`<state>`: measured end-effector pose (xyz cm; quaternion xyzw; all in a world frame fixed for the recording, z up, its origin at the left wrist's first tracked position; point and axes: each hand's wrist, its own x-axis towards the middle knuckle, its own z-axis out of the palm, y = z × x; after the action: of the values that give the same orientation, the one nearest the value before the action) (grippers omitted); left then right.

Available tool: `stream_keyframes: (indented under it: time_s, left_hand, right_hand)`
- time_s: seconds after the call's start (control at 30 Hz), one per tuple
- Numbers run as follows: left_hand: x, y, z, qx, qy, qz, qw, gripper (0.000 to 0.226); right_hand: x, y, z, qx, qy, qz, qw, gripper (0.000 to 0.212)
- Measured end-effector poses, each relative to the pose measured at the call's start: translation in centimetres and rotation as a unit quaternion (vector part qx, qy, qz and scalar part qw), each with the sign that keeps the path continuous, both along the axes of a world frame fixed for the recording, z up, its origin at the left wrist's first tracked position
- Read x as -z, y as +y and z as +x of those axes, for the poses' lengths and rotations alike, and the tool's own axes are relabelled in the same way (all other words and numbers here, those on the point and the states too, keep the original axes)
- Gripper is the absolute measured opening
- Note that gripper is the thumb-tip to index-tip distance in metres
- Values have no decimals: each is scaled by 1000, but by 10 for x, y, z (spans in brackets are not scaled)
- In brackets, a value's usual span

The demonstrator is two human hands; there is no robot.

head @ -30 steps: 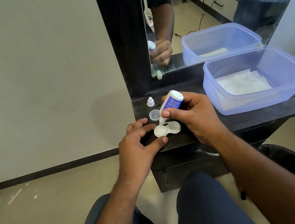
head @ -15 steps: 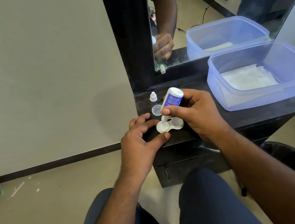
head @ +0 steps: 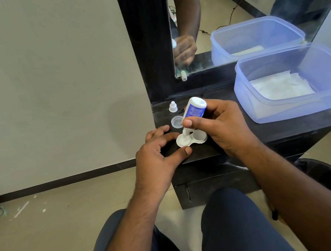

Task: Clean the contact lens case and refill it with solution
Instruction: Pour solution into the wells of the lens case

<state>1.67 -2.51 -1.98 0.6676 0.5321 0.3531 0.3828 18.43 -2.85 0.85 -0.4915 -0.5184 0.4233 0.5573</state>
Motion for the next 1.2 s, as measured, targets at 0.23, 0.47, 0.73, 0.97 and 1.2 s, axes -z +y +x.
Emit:
stream_keyframes:
  time_s: [0.23, 0.47, 0.73, 0.97, 1.2]
  left_hand:
    - [1, 0, 0, -3, -3, -1, 1000, 37]
    - [-2, -1, 0, -1, 6, 1, 1000, 37]
    - [-3, -2, 1, -7, 3, -4, 1000, 37]
    - [-3, -2, 1, -5, 8, -5, 1000, 39]
    - [-2, -2, 2, -3, 2, -7, 1000, 40]
  right_hand:
    - [0, -2, 0, -3, 4, 8, 1000, 13]
    - [1, -1, 0, 1, 9, 5, 1000, 11]
    - [1, -2, 0, 4, -3, 6, 1000, 12]
    - [2, -1, 4, 19, 21, 9, 1000, 14]
    - [3, -1, 5, 22, 26, 6, 999, 15]
